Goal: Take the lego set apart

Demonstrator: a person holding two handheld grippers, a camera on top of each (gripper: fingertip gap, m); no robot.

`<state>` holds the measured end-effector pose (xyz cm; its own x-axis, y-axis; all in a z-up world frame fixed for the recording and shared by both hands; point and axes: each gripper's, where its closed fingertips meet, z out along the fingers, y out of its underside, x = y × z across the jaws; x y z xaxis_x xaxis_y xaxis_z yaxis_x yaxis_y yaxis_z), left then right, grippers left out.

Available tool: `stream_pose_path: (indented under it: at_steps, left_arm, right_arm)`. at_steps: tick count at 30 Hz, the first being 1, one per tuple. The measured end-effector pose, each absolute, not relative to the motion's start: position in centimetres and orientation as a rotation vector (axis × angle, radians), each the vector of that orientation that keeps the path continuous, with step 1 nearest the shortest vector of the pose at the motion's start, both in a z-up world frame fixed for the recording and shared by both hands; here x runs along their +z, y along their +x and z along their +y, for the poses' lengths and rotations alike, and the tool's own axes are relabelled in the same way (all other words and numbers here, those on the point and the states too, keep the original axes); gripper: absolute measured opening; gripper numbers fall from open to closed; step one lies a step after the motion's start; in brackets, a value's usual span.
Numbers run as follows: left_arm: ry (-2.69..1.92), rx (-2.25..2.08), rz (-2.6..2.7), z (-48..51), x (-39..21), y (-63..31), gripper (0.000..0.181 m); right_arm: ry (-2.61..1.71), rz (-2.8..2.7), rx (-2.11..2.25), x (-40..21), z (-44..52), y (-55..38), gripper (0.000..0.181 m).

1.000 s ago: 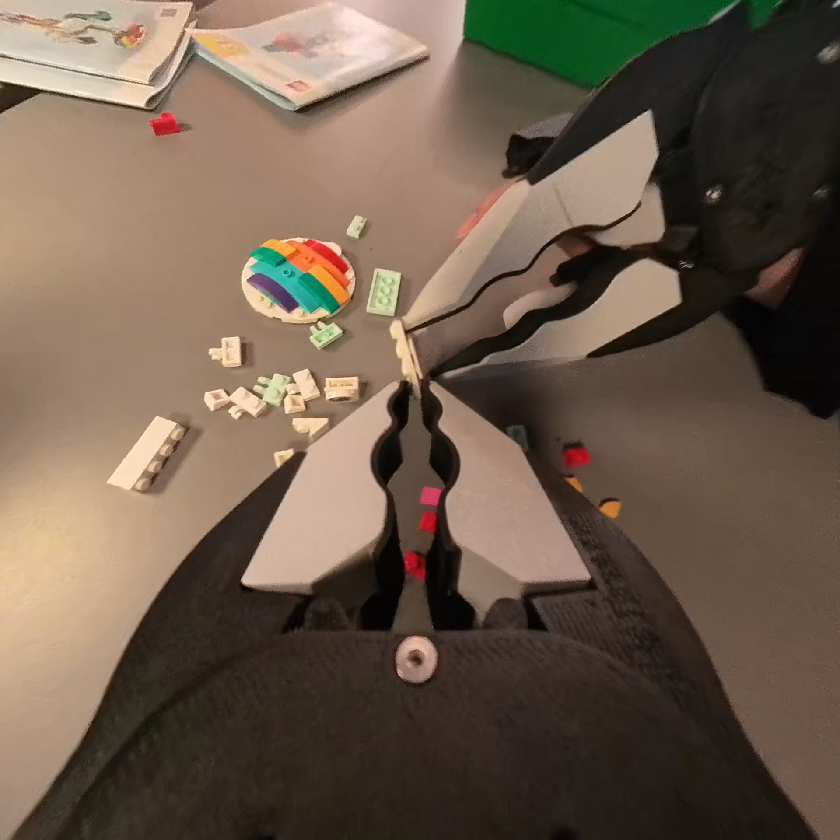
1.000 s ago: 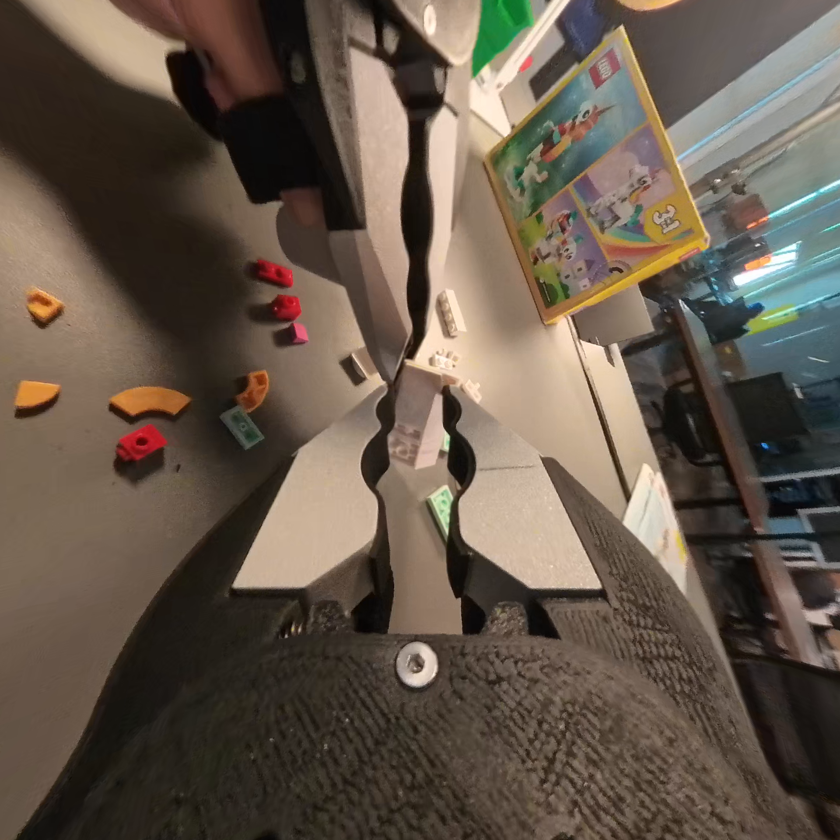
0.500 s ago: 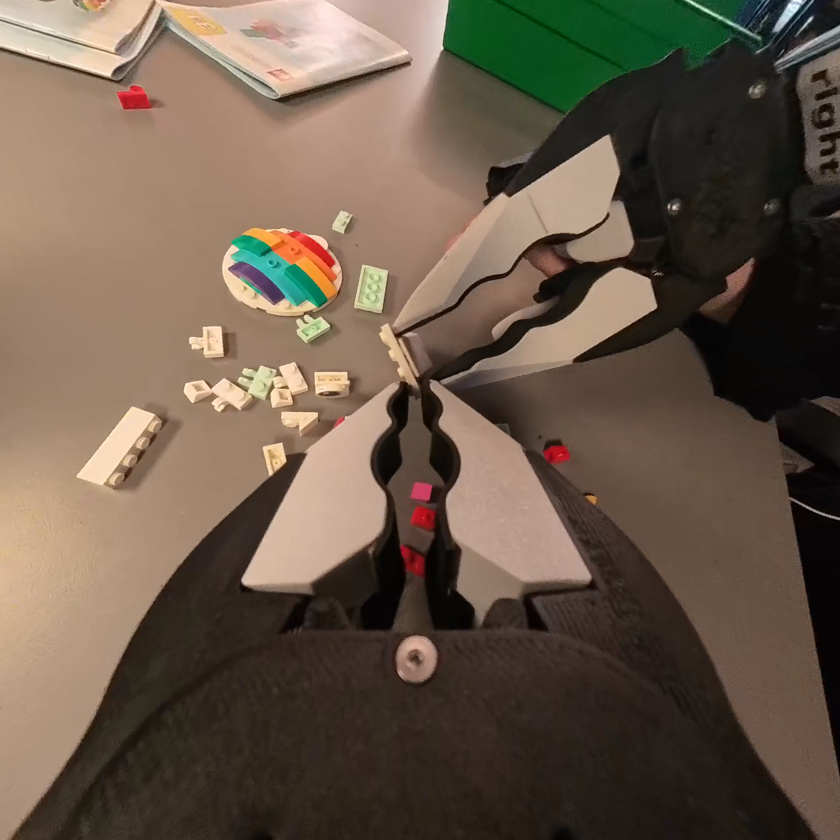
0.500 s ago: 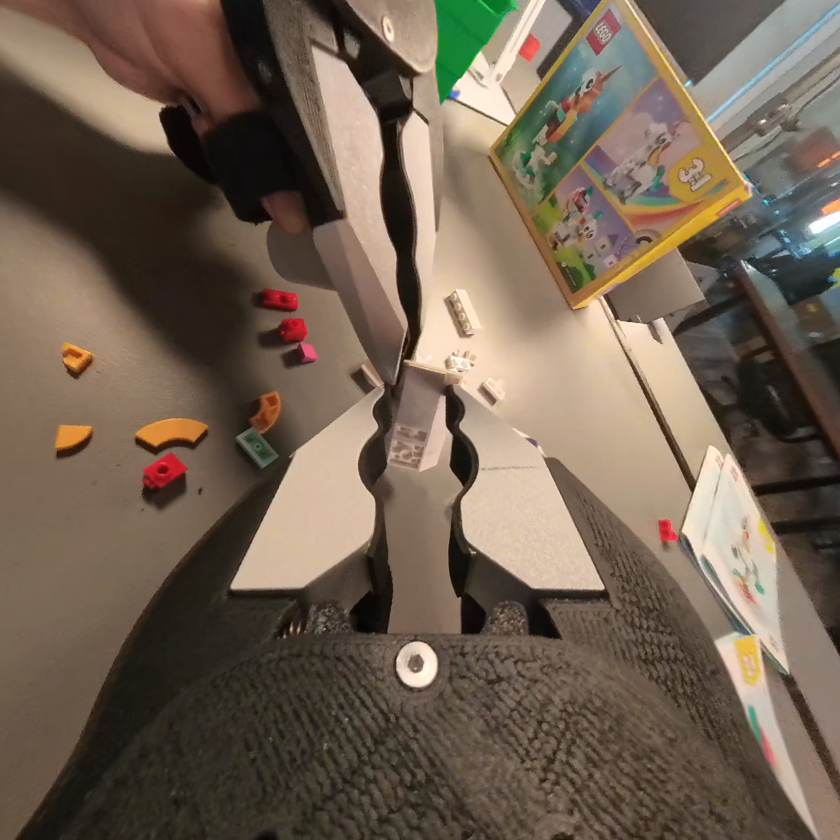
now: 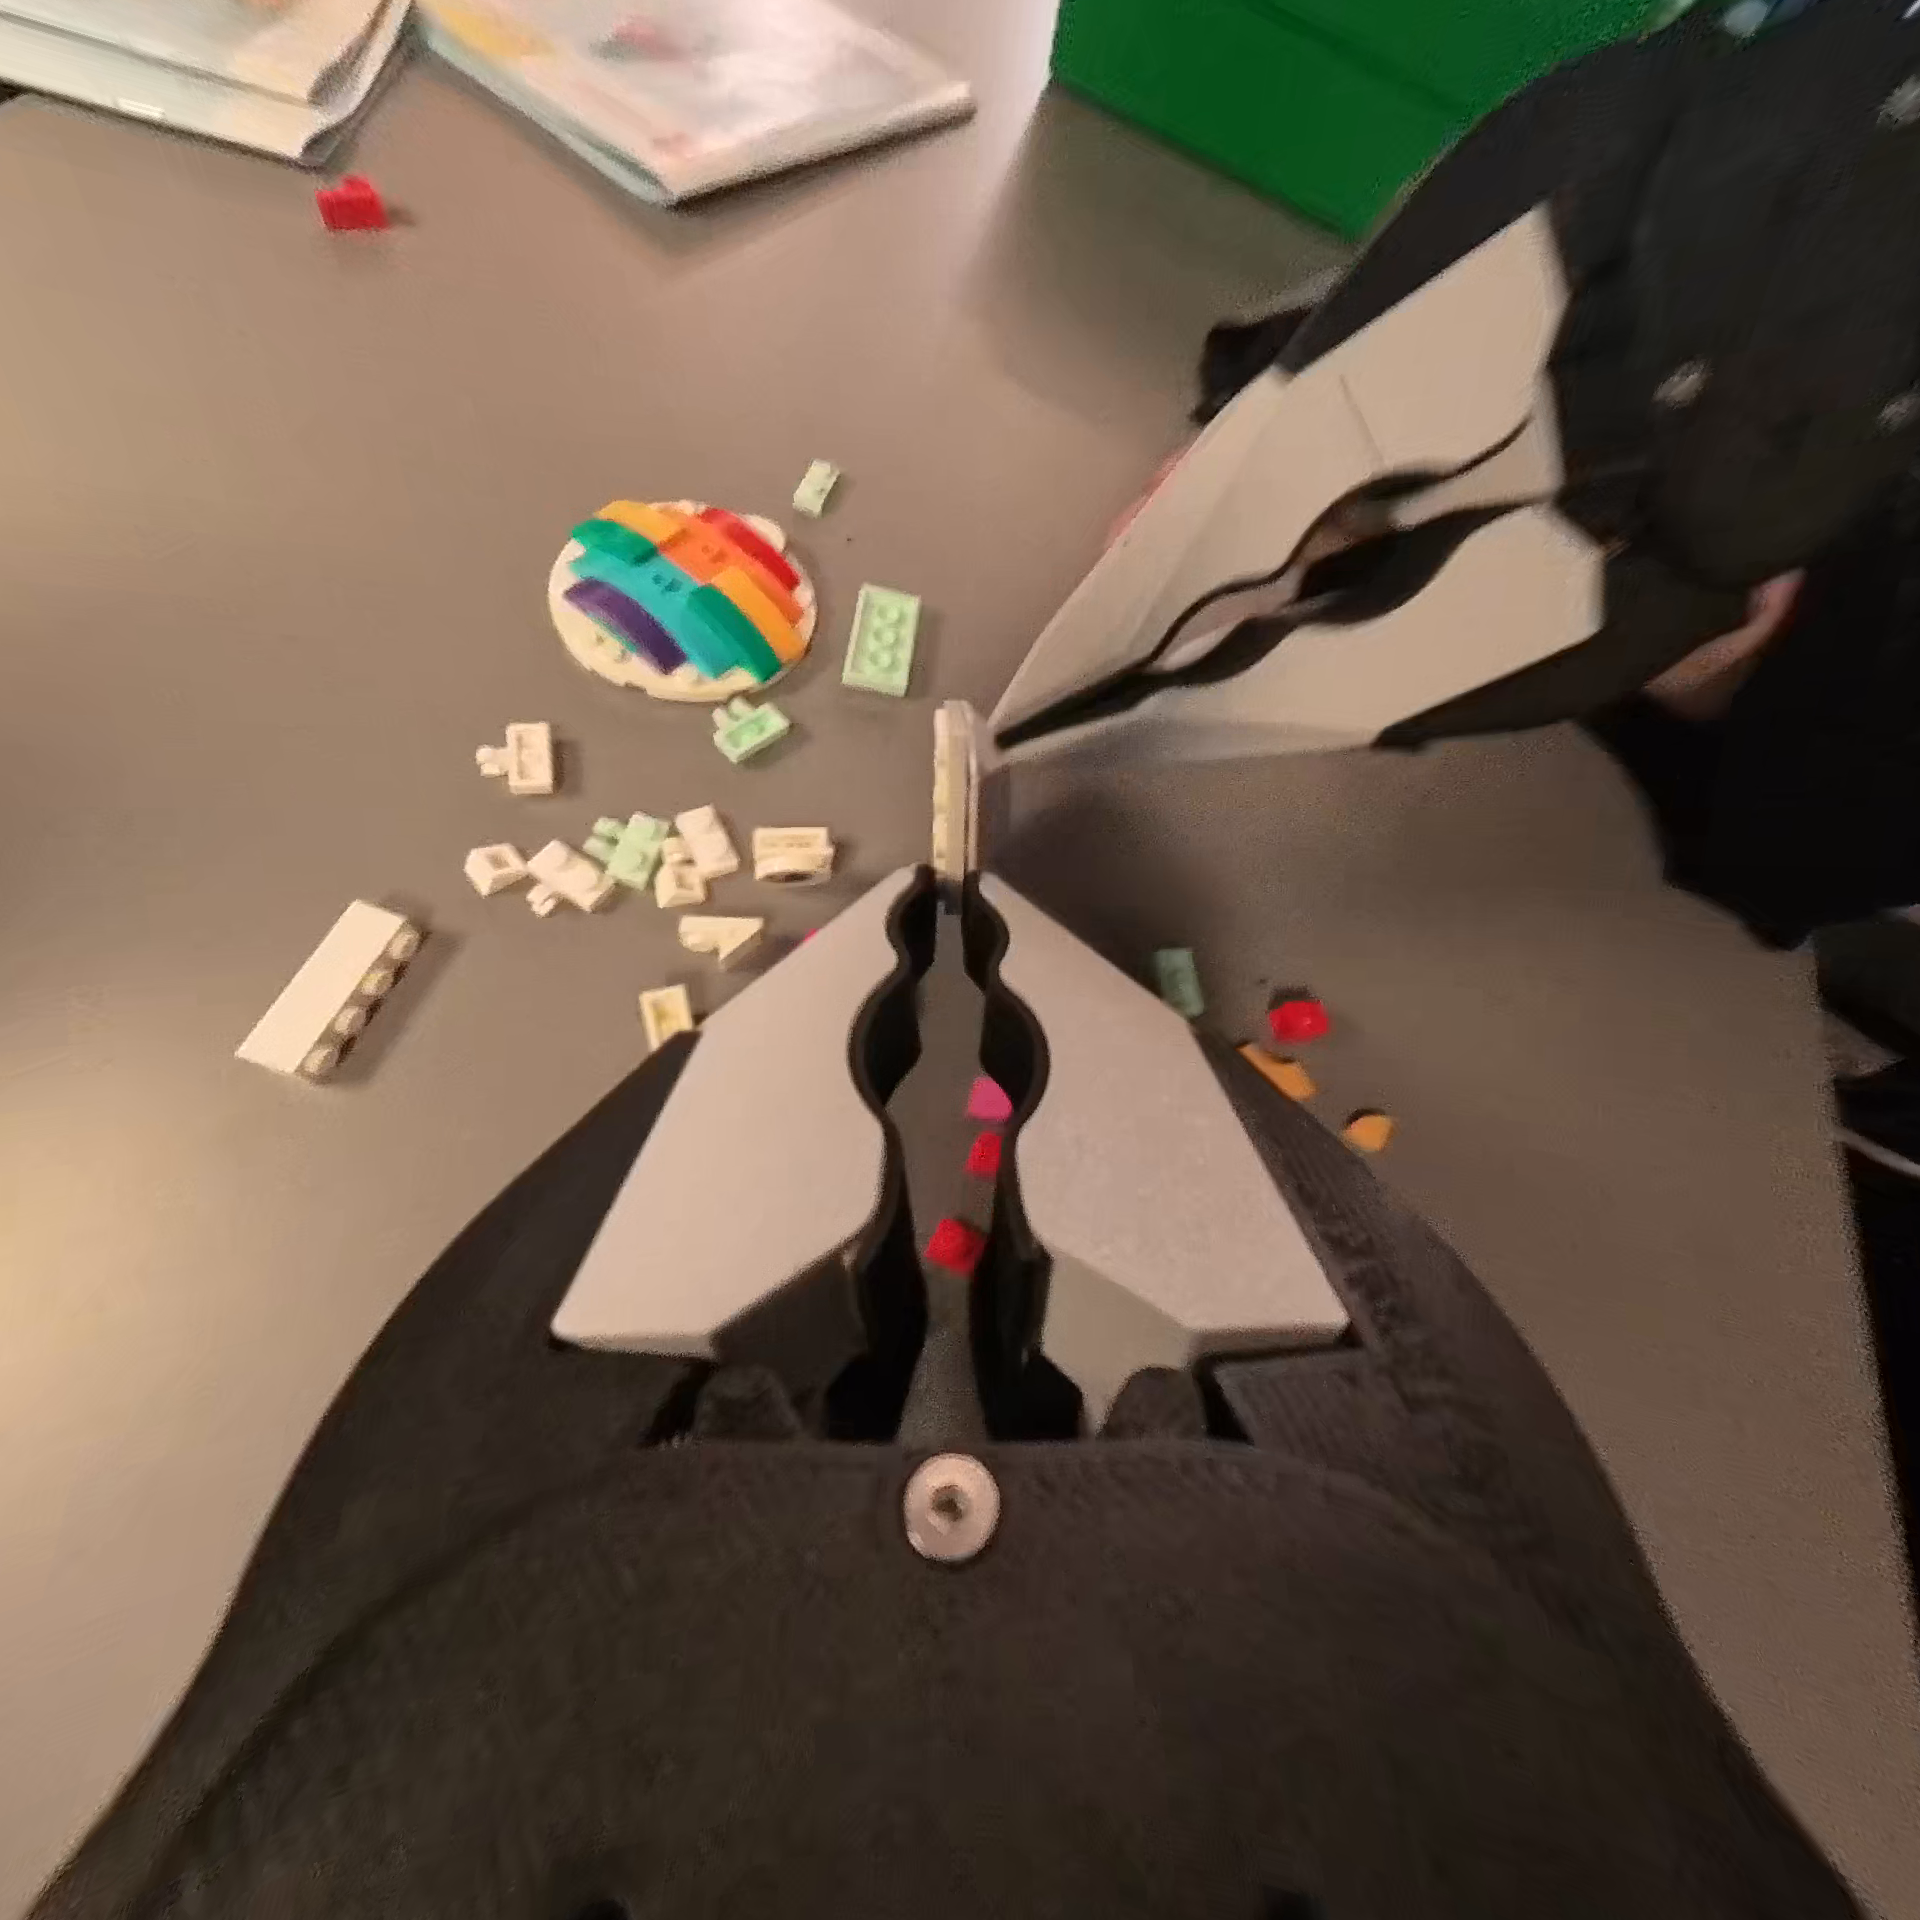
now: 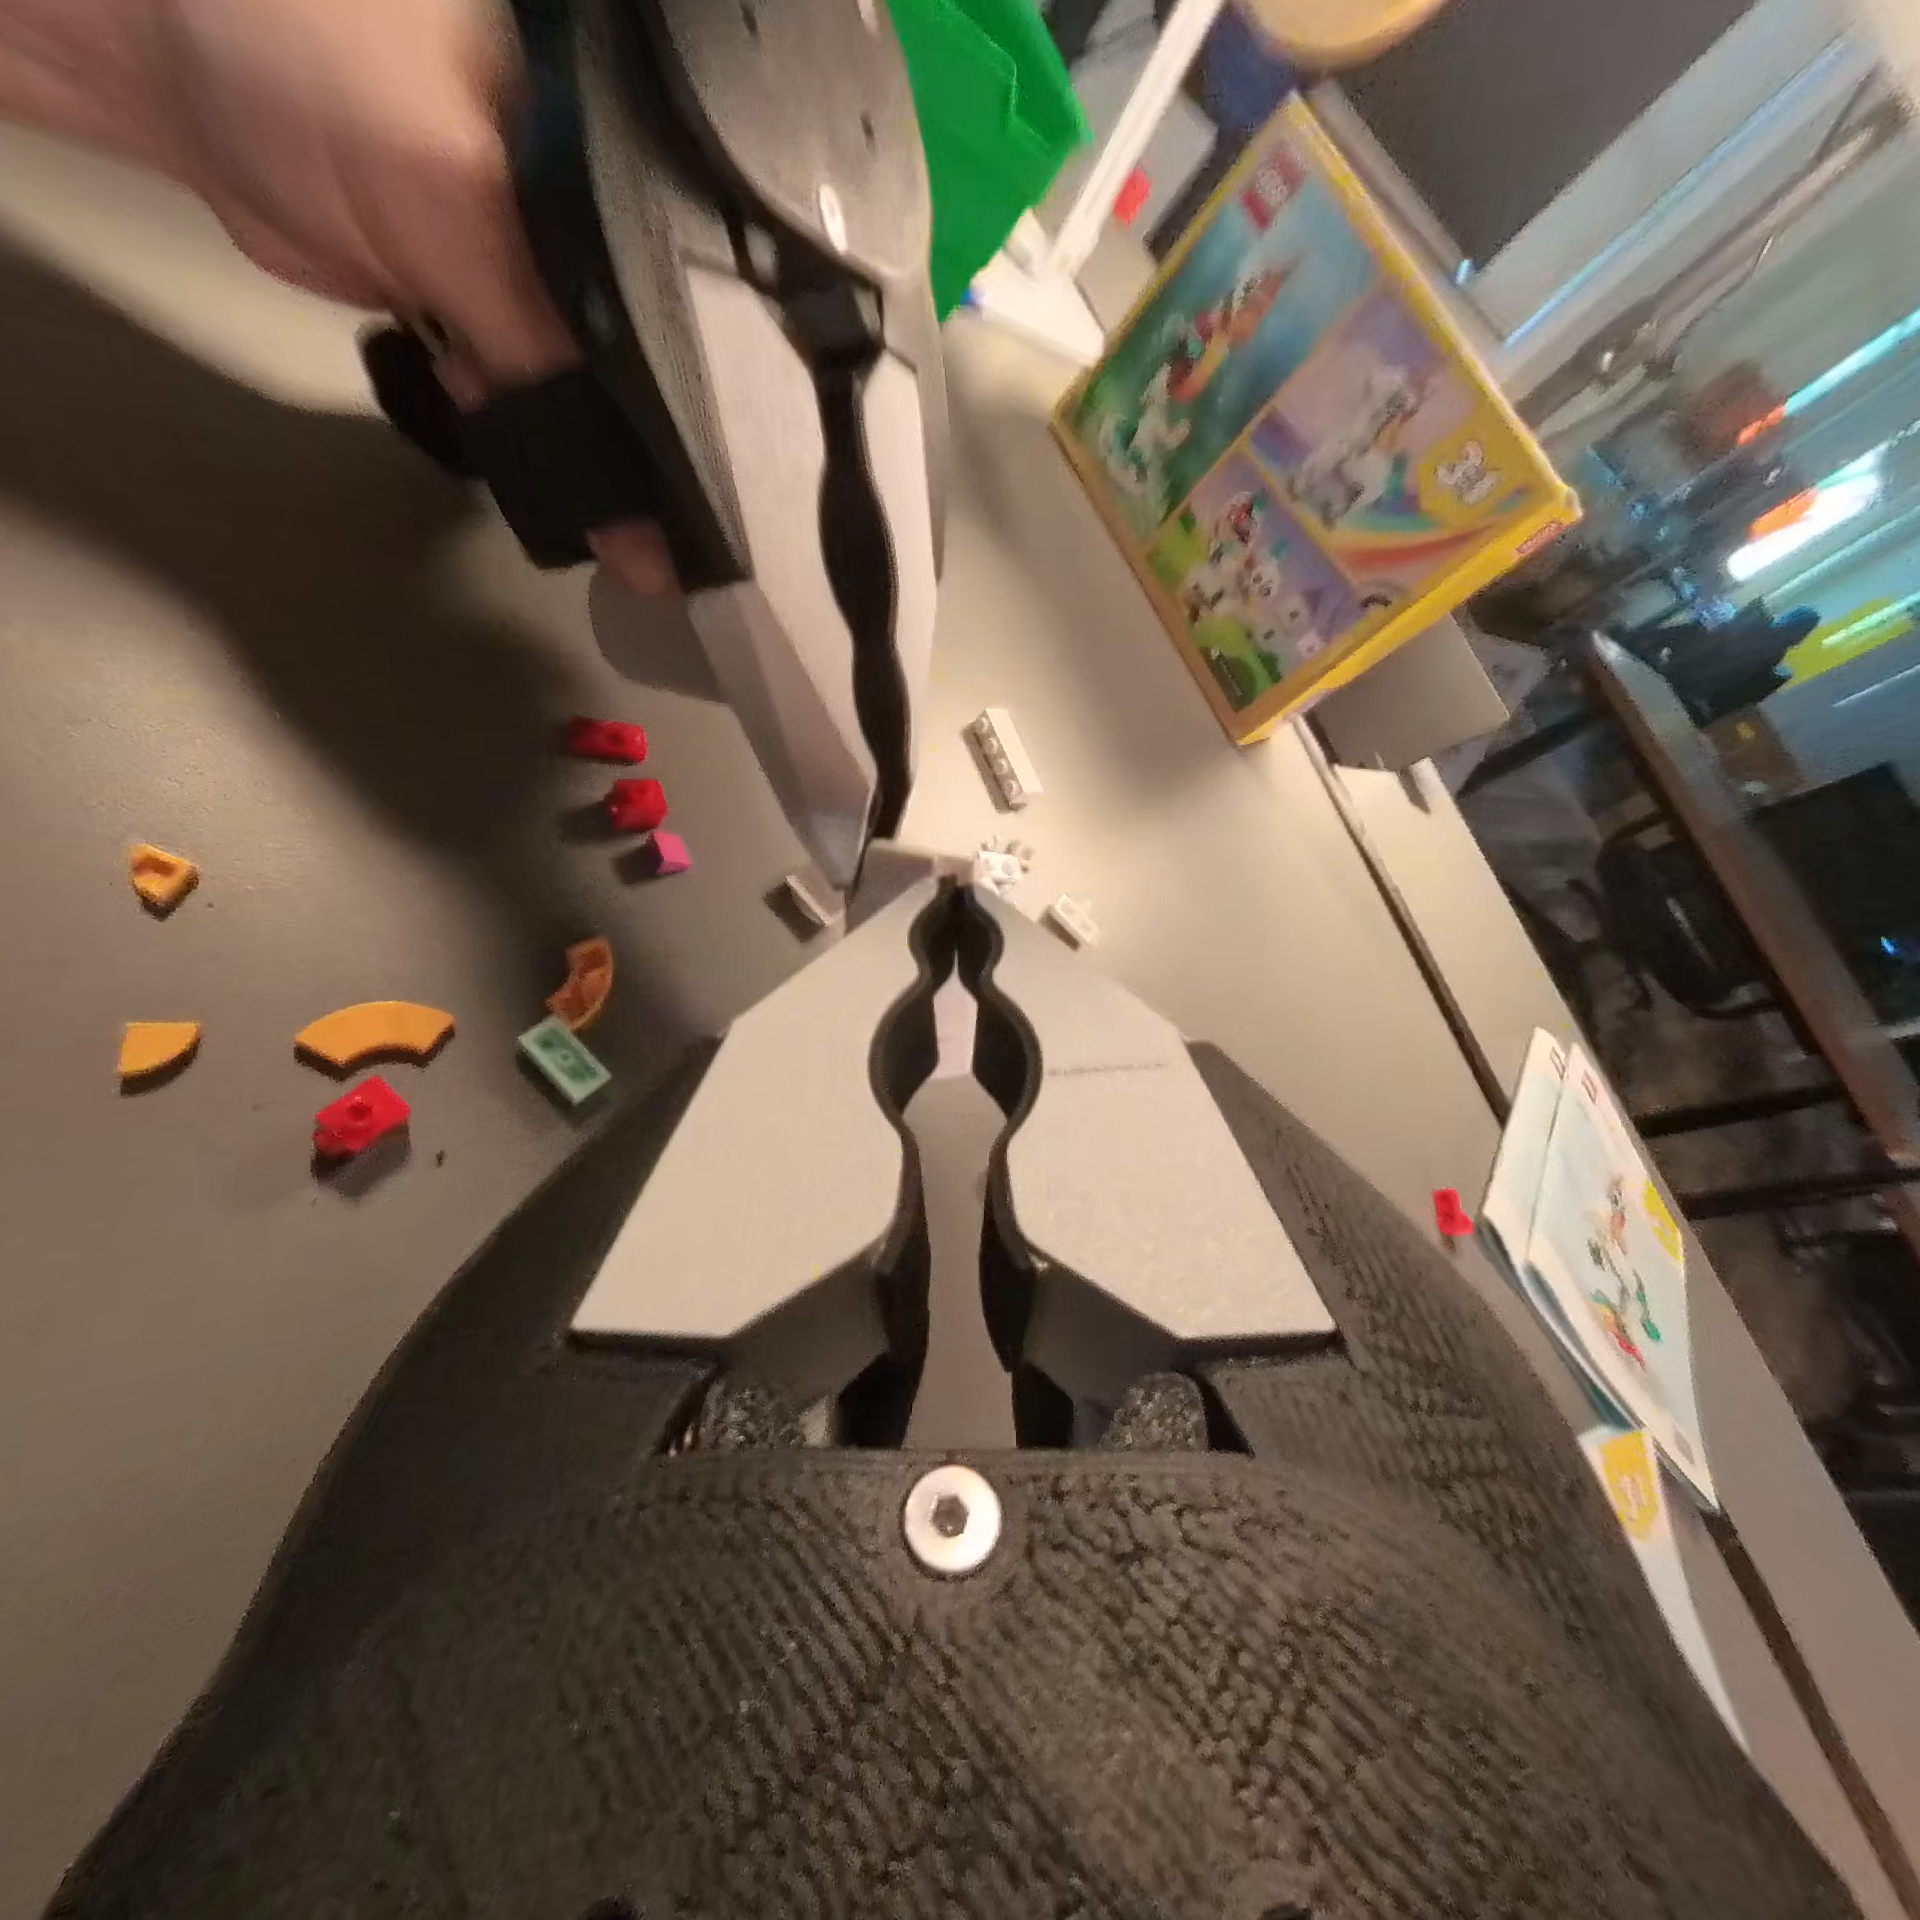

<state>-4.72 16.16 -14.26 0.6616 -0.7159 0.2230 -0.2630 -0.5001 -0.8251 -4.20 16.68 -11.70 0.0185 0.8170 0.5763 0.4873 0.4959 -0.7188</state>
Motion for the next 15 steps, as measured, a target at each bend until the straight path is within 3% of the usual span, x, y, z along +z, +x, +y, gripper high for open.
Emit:
stream_pose_path:
  at_steps: [7,11,15]
  left_arm:
    - [-2.024,-0.712,0.641,17.0,-13.0,-6.0,0.004]
    - [-1.933,-0.834,0.572,17.1,-11.6,-6.2,0.004]
    - [-1.807,-1.134,0.535,15.9,-9.6,-5.1,0.004]
  right_arm:
    - [-1.057,-1.671,0.419,-12.7,16.3,-4.5,0.0]
    - [-1.004,-1.591,0.464,-11.4,17.4,-3.7,0.045]
    - [-0.89,-1.557,0.289,-11.0,18.3,-3.6,0.059]
